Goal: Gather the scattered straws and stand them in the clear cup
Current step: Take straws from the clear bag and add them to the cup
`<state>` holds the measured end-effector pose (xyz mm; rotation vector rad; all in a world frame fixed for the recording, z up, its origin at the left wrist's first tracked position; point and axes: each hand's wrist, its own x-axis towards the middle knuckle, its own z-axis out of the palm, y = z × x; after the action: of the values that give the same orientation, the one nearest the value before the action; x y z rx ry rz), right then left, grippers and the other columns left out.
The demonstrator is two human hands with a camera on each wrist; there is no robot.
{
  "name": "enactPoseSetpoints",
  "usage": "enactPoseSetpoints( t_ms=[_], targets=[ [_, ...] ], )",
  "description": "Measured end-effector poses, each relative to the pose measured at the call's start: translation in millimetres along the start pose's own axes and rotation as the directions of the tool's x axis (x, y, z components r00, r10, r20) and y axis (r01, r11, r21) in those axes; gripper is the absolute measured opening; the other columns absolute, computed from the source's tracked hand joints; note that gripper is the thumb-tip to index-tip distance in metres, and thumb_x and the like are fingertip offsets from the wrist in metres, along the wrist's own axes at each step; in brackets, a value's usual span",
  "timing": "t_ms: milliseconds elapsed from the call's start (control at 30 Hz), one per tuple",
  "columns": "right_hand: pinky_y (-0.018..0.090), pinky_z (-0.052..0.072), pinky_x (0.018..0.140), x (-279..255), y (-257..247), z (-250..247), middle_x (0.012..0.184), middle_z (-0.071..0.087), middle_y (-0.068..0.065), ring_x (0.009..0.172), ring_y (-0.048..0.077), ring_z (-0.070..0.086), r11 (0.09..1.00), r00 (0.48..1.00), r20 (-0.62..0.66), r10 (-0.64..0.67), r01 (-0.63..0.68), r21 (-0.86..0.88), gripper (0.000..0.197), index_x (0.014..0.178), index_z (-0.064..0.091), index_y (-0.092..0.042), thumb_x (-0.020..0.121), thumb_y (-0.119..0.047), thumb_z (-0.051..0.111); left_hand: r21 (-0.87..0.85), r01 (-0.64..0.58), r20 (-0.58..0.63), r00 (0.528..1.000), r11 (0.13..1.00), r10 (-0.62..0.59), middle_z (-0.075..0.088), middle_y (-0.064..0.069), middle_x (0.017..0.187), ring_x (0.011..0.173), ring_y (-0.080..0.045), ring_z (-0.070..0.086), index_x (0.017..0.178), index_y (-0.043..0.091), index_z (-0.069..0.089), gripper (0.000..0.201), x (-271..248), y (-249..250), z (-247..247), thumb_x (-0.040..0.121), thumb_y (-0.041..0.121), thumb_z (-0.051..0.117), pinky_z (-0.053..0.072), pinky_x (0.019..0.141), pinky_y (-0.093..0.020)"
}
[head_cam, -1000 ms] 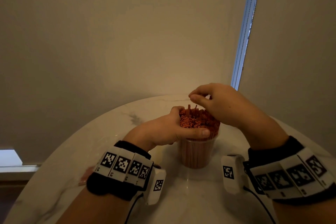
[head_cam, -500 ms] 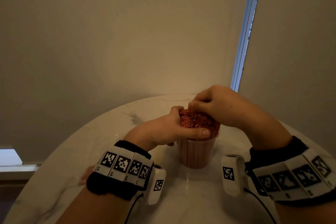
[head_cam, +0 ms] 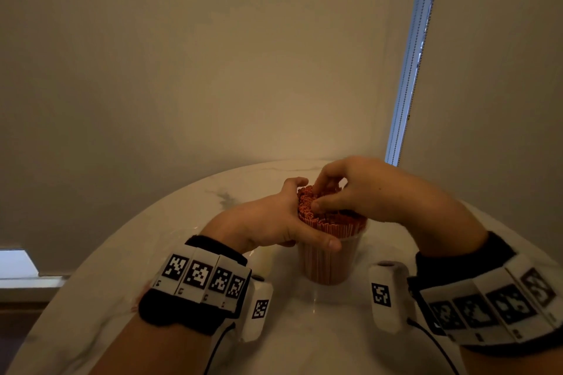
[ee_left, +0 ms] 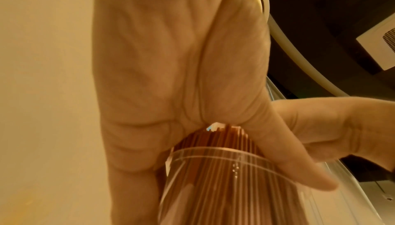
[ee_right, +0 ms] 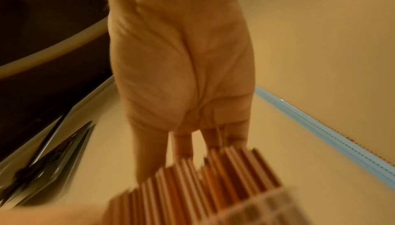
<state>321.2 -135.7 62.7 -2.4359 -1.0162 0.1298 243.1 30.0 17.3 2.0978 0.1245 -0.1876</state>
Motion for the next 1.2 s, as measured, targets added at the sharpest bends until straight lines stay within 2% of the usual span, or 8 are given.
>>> enactPoseSetpoints(
  t_ms=[300,467,633,733,833,933,1033,1200],
  targets=[
    [0.033,0.052,0.080,0.7,-7.2,2.8,0.108,0.070,-0.004,0.094,0.016,0.061,0.973,0.990,-0.137,0.027,-0.057,-0.223,0.018,0.106,0.076,-0.037,0.095,-0.032,0.062,-0.005,0.008,0.000,1.000,1.000,-0.008,0.060,0.007,0.127,0.116,-0.012,0.060,0.156,0.042,0.008,0.127,-0.8,0.5,-1.3,0.065,0.033,0.097,0.060,0.094,-0.040],
    [0.038,0.035,0.112,-8.3,-18.9,6.2,0.153,0.043,-0.005,0.134,0.021,0.046,0.961,0.972,0.236,-0.015,0.078,-0.264,0.044,0.150,0.040,-0.033,0.107,-0.036,0.037,-0.007,-0.008,-0.026,1.000,1.000,0.008,0.063,0.002,0.124,0.113,-0.015,0.064,0.154,0.033,0.016,0.115,0.0,-1.3,-0.2,0.071,0.025,0.095,0.061,0.091,-0.042],
    [0.036,0.024,0.117,-8.7,-20.6,6.0,0.161,0.029,-0.006,0.144,0.019,0.034,0.961,0.970,0.243,-0.013,0.079,-0.263,0.047,0.153,0.034,-0.030,0.107,-0.038,0.035,0.063,-0.021,-0.018,1.000,0.998,0.022,0.059,-0.001,0.141,0.130,-0.018,0.056,0.162,0.023,0.000,0.129,-1.7,3.2,-1.2,0.072,0.022,0.093,0.047,0.112,-0.041],
    [0.036,0.038,0.106,-7.6,-16.6,3.1,0.149,0.050,-0.003,0.126,0.018,0.050,0.973,0.981,0.196,-0.002,0.048,-0.228,0.041,0.145,0.048,-0.031,0.106,-0.040,0.038,0.159,-0.019,-0.040,0.999,0.987,0.026,0.051,0.000,0.151,0.137,-0.015,0.045,0.164,0.028,0.002,0.131,-15.3,16.1,-16.3,0.070,0.035,0.093,0.037,0.113,-0.031],
    [0.033,0.045,0.084,-11.5,-22.7,-5.8,0.122,0.067,-0.004,0.102,0.014,0.057,0.991,0.999,-0.003,-0.046,0.045,-0.130,0.033,0.127,0.065,-0.034,0.103,-0.043,0.043,0.212,-0.019,-0.190,0.980,0.977,0.060,0.054,0.002,0.146,0.130,-0.013,0.051,0.157,0.026,0.035,0.097,-39.7,27.5,-44.8,0.077,0.050,0.084,0.045,0.104,-0.033],
    [0.031,0.046,0.080,-19.9,-40.2,-3.1,0.110,0.070,-0.012,0.100,0.012,0.061,0.989,0.989,-0.087,-0.122,0.113,-0.093,0.029,0.118,0.068,-0.037,0.101,-0.044,0.047,0.272,0.031,-0.306,0.950,0.962,0.056,0.074,0.005,0.111,0.098,-0.009,0.071,0.120,0.023,0.069,0.038,-63.1,22.7,-74.3,0.093,0.050,0.069,0.059,0.090,-0.035],
    [0.028,0.050,0.082,-30.3,-67.4,17.8,0.100,0.071,-0.018,0.092,0.005,0.064,0.988,0.988,0.035,-0.149,0.150,-0.031,0.026,0.116,0.068,-0.035,0.102,-0.036,0.047,0.418,0.226,-0.318,0.944,0.880,-0.091,0.073,0.002,0.090,0.078,-0.011,0.073,0.101,0.019,0.072,0.026,-80.5,-4.0,-97.8,0.102,0.042,0.059,0.059,0.072,-0.028],
    [0.035,0.050,0.088,-11.6,-113.4,78.5,0.122,0.066,0.012,0.103,0.031,0.061,0.898,0.876,0.471,-0.105,0.287,-0.333,0.038,0.129,0.061,-0.007,0.097,-0.002,0.040,0.627,0.549,-0.349,0.832,0.553,-0.431,0.073,-0.002,0.103,0.095,-0.020,0.071,0.115,0.011,0.070,0.049,-102.4,-66.1,-117.4,0.091,0.053,0.071,0.061,0.084,-0.036]
  ],
)
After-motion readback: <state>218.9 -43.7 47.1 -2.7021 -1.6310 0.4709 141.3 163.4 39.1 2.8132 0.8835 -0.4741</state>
